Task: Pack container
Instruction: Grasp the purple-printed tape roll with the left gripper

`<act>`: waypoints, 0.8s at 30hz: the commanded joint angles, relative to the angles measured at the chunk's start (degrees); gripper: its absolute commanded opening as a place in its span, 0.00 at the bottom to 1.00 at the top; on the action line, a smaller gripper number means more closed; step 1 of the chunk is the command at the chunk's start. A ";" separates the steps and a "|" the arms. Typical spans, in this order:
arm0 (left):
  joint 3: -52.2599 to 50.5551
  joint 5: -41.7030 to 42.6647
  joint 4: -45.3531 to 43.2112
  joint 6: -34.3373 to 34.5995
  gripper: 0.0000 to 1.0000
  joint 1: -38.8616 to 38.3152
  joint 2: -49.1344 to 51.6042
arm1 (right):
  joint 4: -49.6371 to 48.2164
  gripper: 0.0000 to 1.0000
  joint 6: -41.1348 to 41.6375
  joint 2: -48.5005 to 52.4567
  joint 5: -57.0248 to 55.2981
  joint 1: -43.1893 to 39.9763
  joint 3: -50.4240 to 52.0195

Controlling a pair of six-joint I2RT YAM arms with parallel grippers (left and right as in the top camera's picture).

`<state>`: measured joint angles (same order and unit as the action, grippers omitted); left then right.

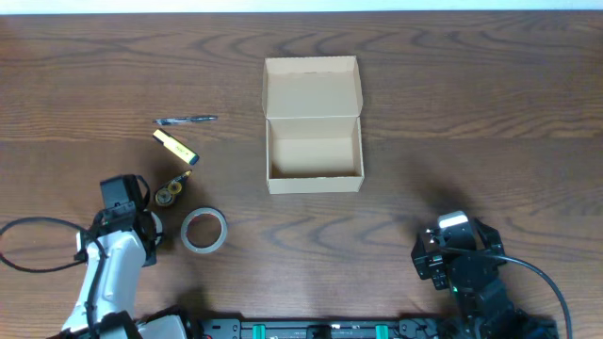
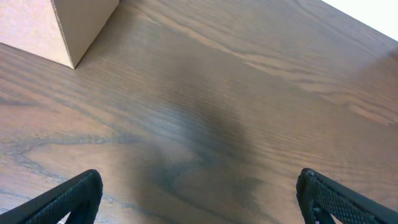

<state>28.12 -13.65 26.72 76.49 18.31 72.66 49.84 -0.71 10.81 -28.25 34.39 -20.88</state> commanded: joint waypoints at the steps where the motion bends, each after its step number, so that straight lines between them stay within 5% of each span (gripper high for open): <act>1: -2.05 0.63 -1.51 0.04 0.38 0.04 0.50 | -0.13 0.99 -0.63 -0.37 -0.37 -0.35 0.17; 6: -2.08 0.63 -1.55 0.02 0.06 0.04 0.50 | -0.13 0.99 -0.63 -0.37 -0.37 -0.35 0.17; 15: 0.83 1.51 -3.15 -3.56 0.06 0.04 -1.86 | -0.13 0.99 -0.63 -0.37 -0.37 -0.35 0.17; 24: 21.64 7.34 -2.93 -28.50 0.06 -5.84 -4.76 | -0.13 0.99 -0.63 -0.37 -0.37 -0.35 0.17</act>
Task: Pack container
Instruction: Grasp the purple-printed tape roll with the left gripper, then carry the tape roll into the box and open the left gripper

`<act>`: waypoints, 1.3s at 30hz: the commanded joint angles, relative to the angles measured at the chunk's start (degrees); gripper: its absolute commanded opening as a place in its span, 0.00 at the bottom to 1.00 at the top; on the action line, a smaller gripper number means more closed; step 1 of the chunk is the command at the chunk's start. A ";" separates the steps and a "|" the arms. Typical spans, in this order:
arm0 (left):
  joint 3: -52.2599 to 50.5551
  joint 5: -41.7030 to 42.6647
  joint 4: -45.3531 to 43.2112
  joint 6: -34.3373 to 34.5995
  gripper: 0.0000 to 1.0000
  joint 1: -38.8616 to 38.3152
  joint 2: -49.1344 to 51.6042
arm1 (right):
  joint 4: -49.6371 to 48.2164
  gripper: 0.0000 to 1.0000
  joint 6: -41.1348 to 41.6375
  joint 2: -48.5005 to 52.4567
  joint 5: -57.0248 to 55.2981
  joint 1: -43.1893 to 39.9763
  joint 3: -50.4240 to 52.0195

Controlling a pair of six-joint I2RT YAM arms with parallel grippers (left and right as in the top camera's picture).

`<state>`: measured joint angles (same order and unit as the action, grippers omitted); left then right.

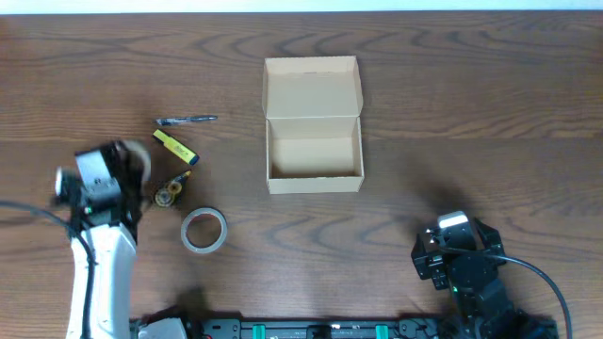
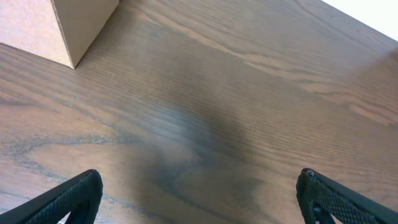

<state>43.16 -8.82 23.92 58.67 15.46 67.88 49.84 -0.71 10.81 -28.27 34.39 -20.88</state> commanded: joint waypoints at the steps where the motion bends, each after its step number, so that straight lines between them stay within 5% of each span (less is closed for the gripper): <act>1: 9.03 2.56 -0.11 -12.50 0.06 -4.55 0.63 | -0.13 0.99 -0.66 -0.37 -0.35 -0.35 0.17; 9: 25.77 4.31 0.24 -19.78 0.06 -22.12 10.97 | -0.13 0.99 -0.63 -0.37 -0.35 -0.35 0.17; 18: 37.00 10.14 2.38 -19.91 0.06 -36.22 24.20 | -0.13 0.99 -0.66 -0.37 -0.35 -0.35 0.17; 30: 37.66 14.91 3.58 -11.61 0.06 -43.12 34.07 | -0.13 0.99 -0.66 -0.37 -0.35 -0.35 0.17; 39: 37.64 14.16 15.93 -3.74 0.06 -44.37 35.45 | -0.11 0.99 -0.66 -0.37 -0.35 -0.35 0.17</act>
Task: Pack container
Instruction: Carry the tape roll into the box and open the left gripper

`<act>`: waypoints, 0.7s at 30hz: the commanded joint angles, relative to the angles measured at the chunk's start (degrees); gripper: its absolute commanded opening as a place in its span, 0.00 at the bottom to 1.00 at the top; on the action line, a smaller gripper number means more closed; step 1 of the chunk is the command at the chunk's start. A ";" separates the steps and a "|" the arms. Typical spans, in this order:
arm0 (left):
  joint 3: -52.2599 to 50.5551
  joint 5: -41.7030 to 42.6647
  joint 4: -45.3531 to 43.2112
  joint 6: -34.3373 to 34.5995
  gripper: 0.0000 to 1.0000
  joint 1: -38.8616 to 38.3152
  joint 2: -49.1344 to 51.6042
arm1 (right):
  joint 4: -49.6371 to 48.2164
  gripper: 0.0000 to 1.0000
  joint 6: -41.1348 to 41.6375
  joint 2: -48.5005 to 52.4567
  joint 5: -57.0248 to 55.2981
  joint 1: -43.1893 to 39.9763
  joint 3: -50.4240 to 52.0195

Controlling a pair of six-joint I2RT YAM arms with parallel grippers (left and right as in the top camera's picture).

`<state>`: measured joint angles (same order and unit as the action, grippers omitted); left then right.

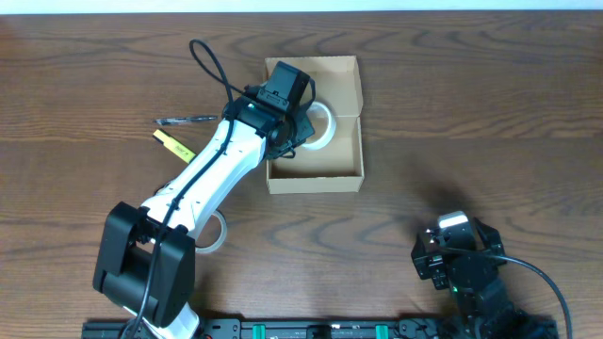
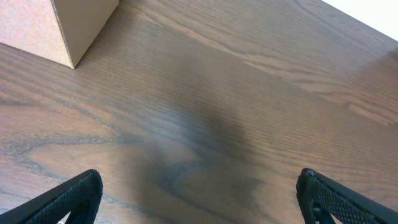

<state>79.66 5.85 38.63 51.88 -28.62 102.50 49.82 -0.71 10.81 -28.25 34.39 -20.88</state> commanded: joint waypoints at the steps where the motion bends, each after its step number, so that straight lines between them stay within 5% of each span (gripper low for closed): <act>1: 1.14 -0.55 1.90 3.06 0.06 -0.33 0.94 | -0.09 0.99 -0.66 -0.37 -0.37 -0.35 0.17; 21: 1.14 -5.07 5.16 8.81 0.06 -0.33 5.97 | -0.09 0.99 -0.66 -0.37 -0.37 -0.35 0.17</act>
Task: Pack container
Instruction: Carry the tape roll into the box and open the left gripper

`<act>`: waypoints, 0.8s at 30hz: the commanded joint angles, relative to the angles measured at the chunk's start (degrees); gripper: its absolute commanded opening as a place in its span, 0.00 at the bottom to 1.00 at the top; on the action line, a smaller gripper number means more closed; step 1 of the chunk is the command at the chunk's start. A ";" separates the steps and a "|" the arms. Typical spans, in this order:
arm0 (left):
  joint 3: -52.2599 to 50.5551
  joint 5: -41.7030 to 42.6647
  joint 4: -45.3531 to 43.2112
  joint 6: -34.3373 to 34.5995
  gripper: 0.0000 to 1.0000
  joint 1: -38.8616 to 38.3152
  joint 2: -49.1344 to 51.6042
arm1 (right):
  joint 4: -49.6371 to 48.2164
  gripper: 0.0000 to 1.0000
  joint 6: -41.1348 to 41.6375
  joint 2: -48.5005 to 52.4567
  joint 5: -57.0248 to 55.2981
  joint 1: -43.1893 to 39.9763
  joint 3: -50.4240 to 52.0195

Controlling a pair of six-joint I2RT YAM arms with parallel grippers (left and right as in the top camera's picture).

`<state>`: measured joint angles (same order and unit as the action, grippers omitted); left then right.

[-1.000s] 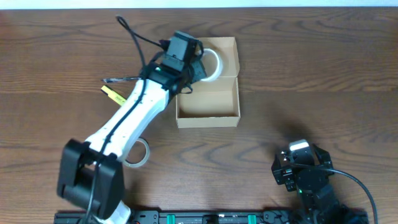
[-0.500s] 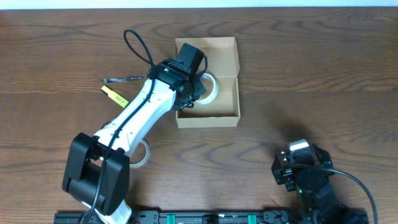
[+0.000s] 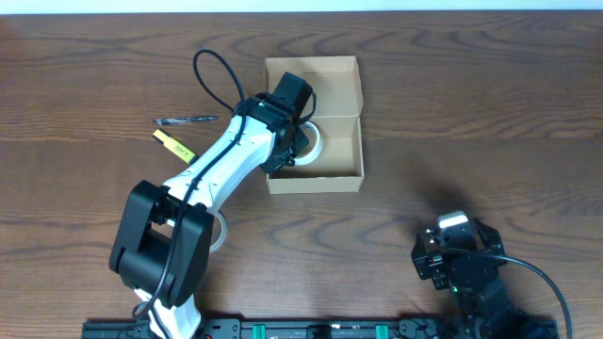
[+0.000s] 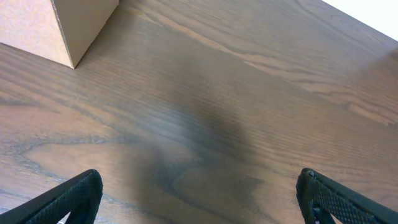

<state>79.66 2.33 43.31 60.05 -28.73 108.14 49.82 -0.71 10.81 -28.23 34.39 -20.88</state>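
Observation:
An open cardboard box (image 3: 355, 151) stands mid-table with its lid flap (image 3: 334, 80) folded back. My left gripper (image 3: 290, 149) reaches into the box's left half, shut on a white ring of tape (image 3: 312, 141) that sits low inside the box. My right gripper (image 4: 199, 199) rests open over bare wood at the front right, nothing between its fingers (image 4: 78, 194). A corner of the box (image 4: 62, 25) shows at the top left of the right wrist view.
Left of the box lie a dark pen (image 3: 186, 120) and a yellow marker (image 3: 174, 145). A grey tape roll (image 3: 220, 234) peeks out from under the left arm (image 3: 221, 160). The right arm's base (image 3: 462, 259) sits at the front right.
My left gripper and the white ring have shifted slightly toward the front left, from over the lid hinge down into the box's compartment. The right gripper has not moved.
My left gripper was first at the front left beside a small brown object and the grey tape roll. It then stood further back with something pale and round at it. Later it held a white ring over the box, and now the ring is down inside.

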 commanded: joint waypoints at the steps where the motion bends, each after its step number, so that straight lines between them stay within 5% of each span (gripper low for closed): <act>1: 1.14 -1.55 0.57 0.66 0.06 -0.22 0.33 | -0.09 0.99 -0.63 -0.37 -0.39 -0.35 0.17; 9: 1.14 -1.90 -1.11 0.63 0.33 -0.22 0.33 | -0.09 0.99 -0.66 -0.37 -0.39 -0.35 0.17; 19: 6.29 -9.42 -5.77 -2.05 0.38 -0.17 -4.72 | -0.09 0.99 -0.66 -0.37 -0.39 -0.35 0.17; 24: 8.09 -21.44 -3.89 -3.08 0.64 0.96 -11.21 | -0.09 0.99 -0.63 -0.37 -0.39 -0.35 0.17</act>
<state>86.19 -10.59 38.39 58.11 -28.58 100.88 49.84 -0.71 10.81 -28.23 34.39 -20.88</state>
